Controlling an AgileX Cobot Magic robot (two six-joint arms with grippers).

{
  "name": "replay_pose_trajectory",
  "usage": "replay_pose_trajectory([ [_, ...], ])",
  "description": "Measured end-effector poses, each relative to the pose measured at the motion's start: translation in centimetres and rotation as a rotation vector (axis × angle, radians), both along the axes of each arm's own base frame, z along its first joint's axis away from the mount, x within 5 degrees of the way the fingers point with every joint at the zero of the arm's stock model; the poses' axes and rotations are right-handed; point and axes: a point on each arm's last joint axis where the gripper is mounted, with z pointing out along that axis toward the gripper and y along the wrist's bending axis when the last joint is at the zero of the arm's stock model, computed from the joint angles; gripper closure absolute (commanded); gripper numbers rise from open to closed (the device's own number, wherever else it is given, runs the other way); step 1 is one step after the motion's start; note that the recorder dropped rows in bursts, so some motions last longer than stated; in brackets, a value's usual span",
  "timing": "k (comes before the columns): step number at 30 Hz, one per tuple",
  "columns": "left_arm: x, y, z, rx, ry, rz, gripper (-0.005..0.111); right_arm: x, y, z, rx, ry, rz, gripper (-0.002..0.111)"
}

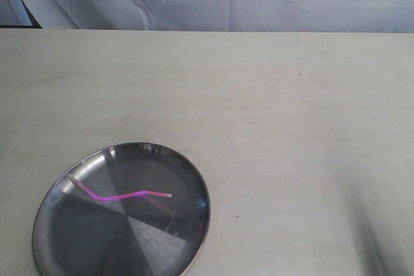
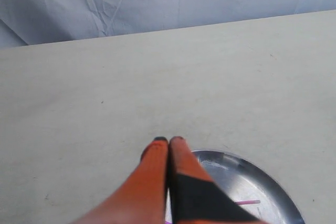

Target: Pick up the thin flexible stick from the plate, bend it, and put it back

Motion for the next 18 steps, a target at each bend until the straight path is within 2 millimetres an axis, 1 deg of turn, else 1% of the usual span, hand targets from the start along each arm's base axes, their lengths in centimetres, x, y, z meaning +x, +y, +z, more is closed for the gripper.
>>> replay_pose_trajectory([
  [3,-0.2,0.4,-0.3,0.031,-0.028,-0.001,0.107,0.0,0.0,0.0,0.000,0.000,0.000,0.108],
  [6,-0.7,1.1,-1.1,0.098,-0.056,0.005,0.107,0.0,0.0,0.0,0.000,0.000,0.000,0.108],
  [10,-1.1,1.5,-3.3,0.134,-0.073,0.025,0.107,0.0,0.0,0.0,0.000,0.000,0.000,0.108],
  [15,-1.9,1.9,-5.8,0.085,-0.183,0.101,0.107,0.0,0.0,0.0,0.000,0.000,0.000,0.108],
  [18,-2.3,2.1,-7.5,0.041,-0.212,0.149,0.107,0.0,0.0,0.0,0.000,0.000,0.000,0.108],
])
